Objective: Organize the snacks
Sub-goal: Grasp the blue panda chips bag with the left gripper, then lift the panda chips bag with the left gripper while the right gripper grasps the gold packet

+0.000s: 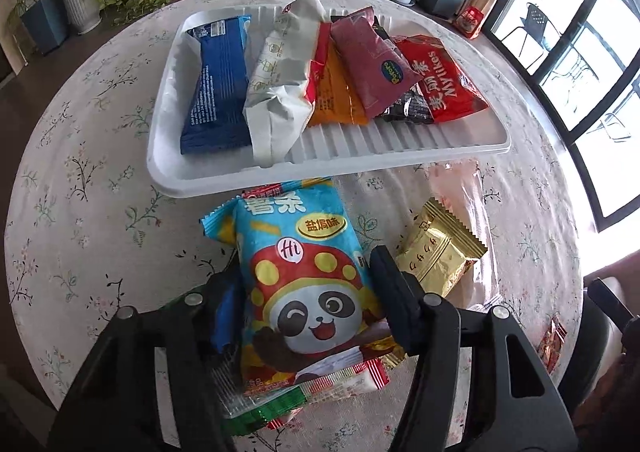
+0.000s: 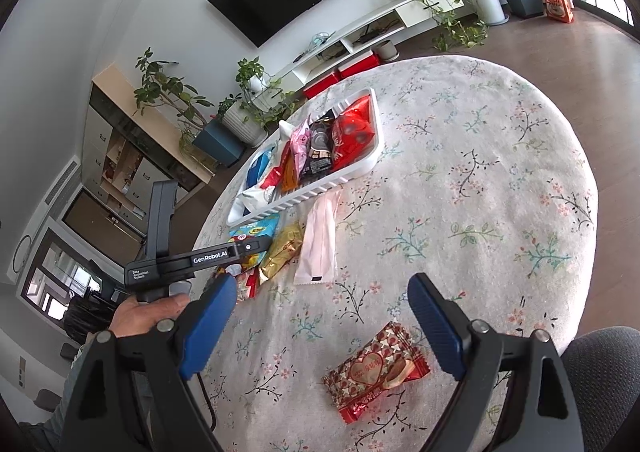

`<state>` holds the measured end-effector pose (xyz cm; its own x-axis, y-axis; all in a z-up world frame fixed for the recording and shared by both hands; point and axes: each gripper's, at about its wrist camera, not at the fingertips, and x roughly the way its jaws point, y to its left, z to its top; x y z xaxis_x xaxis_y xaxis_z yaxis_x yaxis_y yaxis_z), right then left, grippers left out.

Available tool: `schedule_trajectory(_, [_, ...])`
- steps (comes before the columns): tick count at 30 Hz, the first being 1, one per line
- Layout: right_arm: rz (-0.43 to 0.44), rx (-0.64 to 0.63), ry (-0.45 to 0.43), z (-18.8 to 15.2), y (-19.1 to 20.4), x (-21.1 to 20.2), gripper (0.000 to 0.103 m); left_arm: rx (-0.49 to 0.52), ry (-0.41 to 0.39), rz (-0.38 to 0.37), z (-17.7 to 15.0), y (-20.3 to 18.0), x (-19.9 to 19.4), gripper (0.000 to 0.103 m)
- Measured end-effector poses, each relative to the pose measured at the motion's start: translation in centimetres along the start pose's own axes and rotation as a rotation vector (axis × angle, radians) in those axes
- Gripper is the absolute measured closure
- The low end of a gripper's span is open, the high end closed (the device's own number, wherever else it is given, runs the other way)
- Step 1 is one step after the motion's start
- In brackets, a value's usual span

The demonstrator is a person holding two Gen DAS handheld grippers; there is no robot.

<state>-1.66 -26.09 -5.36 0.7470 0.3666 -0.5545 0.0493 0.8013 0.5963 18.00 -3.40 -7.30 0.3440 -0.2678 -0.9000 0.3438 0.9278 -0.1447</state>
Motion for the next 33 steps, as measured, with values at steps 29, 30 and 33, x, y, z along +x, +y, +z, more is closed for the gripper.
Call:
schedule_trajectory(29, [-0.105, -0.101, 0.039, 1.2, 2.3, 2.1, 0.02, 0.006, -0.202, -0.192, -7.0, 2.4, -9.5, 0.067])
schedule_trajectory(30, [-0.115, -0.107, 0.05, 1.3, 2.5, 2.5, 0.021, -0.006, -0.209, -0.2, -7.8, 2.7, -9.9, 0.067])
schedule_trajectory(33, [-0.119, -0.113, 0.09, 1.7, 3.4, 4.0, 0.028, -0.055, -0.223, -0.229, -10.2, 3.8, -10.9, 0.067])
